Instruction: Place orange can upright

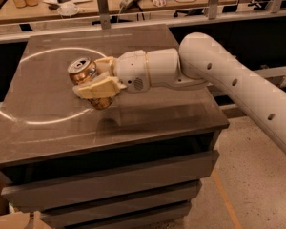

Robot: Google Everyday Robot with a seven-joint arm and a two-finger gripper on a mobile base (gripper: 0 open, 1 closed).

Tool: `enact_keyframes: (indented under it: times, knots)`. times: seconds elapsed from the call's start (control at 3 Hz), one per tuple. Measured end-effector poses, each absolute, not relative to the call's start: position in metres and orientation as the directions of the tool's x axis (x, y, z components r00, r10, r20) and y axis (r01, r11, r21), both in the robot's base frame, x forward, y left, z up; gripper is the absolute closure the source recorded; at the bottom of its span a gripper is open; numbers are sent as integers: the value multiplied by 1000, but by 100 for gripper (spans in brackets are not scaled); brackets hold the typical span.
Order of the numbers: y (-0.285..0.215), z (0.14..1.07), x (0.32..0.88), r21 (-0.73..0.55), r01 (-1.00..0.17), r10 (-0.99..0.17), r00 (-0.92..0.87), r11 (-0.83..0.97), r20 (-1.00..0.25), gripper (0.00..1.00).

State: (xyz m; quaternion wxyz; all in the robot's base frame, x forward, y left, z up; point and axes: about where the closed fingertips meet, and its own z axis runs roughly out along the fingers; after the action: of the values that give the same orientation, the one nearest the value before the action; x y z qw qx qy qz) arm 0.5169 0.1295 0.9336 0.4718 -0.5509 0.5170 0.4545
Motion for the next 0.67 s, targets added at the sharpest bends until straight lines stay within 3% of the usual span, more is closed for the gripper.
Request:
enact_keyframes:
  times: [0.33, 0.67]
  knots:
    - [139, 923, 520, -22, -998, -73, 27, -62, -997, 99]
    - [140, 913, 520, -23, -997, -95, 31, -77, -995, 77]
